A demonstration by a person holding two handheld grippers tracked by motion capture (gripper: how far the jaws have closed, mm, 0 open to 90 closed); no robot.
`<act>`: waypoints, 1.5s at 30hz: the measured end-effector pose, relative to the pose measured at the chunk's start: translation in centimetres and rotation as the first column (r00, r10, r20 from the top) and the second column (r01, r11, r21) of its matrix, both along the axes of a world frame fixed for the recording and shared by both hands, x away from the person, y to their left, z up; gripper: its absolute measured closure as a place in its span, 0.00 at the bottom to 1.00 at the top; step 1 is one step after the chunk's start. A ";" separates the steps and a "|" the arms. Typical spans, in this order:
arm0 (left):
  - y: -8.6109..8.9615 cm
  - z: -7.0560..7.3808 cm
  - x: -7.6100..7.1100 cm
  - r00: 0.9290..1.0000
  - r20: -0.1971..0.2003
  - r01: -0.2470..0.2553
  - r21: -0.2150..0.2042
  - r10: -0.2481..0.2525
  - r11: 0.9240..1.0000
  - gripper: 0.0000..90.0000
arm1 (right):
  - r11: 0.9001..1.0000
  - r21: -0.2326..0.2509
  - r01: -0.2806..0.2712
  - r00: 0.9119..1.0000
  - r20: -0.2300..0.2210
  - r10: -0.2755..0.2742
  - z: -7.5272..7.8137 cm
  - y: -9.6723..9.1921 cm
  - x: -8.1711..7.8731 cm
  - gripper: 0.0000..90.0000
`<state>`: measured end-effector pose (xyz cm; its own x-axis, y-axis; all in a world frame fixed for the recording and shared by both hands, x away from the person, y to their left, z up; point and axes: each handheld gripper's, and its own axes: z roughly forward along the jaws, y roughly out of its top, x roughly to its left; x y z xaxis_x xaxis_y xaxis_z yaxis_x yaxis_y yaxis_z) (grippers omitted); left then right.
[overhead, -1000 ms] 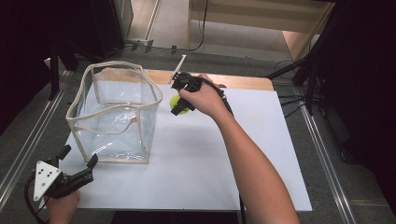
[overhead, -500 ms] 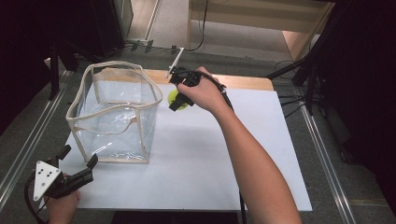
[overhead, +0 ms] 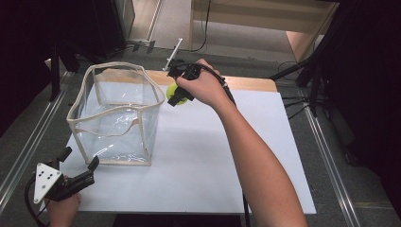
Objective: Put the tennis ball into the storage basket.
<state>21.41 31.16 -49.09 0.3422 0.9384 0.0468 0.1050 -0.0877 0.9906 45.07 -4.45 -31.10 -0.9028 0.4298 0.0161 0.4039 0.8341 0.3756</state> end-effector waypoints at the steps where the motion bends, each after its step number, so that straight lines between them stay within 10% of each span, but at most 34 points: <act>1: 0.0 0.0 0.0 1.000 0.000 0.000 0.000 0.000 1.000 0.11 | 1.000 0.000 -0.008 1.000 0.004 0.008 0.1 0.1 0.1 0.26; 45: 0.1 0.0 0.0 1.000 -0.002 0.006 -0.014 -0.006 1.000 0.12 | 0.996 -0.020 -0.083 0.996 0.028 0.083 0.6 6.7 0.7 0.26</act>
<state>21.42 31.29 -49.09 0.3479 0.9370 0.0333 0.1067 -0.0748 0.9915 45.78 2.23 -30.46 -0.9352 0.3535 -0.0182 0.3222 0.8713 0.3702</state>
